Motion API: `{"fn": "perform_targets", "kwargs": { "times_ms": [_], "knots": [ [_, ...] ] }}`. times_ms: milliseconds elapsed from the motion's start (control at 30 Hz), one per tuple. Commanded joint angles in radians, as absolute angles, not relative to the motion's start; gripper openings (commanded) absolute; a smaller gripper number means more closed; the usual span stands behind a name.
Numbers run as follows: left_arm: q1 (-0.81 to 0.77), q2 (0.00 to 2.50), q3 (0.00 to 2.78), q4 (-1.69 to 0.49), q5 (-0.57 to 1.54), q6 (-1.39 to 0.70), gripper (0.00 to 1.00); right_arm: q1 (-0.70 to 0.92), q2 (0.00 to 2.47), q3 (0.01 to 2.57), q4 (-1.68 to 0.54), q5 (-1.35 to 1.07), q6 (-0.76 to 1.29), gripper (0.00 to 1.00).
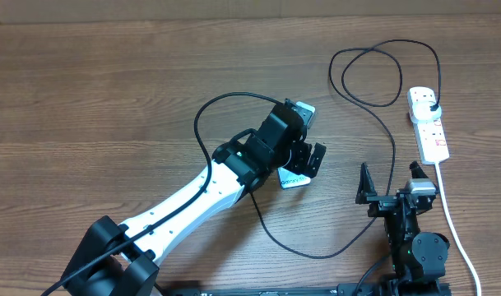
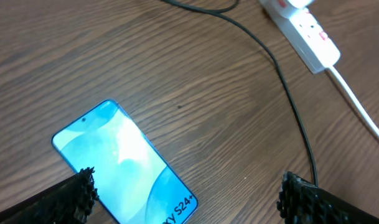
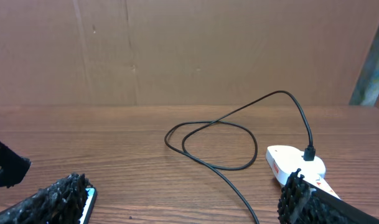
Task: Plug charger to phone and switch on socket
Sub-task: 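Move the left gripper over the phone and lower onto it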
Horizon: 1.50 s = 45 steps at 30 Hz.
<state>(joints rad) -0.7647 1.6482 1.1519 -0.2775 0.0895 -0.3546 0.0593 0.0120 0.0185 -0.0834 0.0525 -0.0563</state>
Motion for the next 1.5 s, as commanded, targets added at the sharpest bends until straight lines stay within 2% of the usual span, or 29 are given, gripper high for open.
{"fn": "perform_targets", "kwargs": {
  "times_ms": [0,267,800,1467],
  "knots": [
    [-0.767,1.66,1.199,-0.312,0.009,-0.493,1.0,0.057,0.01,0.01,-0.081,0.059,-0.056,1.0],
    [-0.78,1.679,1.377,-0.579,-0.222,-0.566,1.0,0.057,0.01,0.01,-0.081,0.059,-0.056,1.0],
    [-0.811,2.11,1.843,-0.975,-0.212,-0.682,1.0,0.057,0.01,0.01,-0.081,0.059,-0.056,1.0],
    [-0.782,2.289,1.862,-1.027,-0.058,-0.87,1.0,0.057,0.01,0.01,-0.081,0.059,-0.056,1.0]
  ]
}}
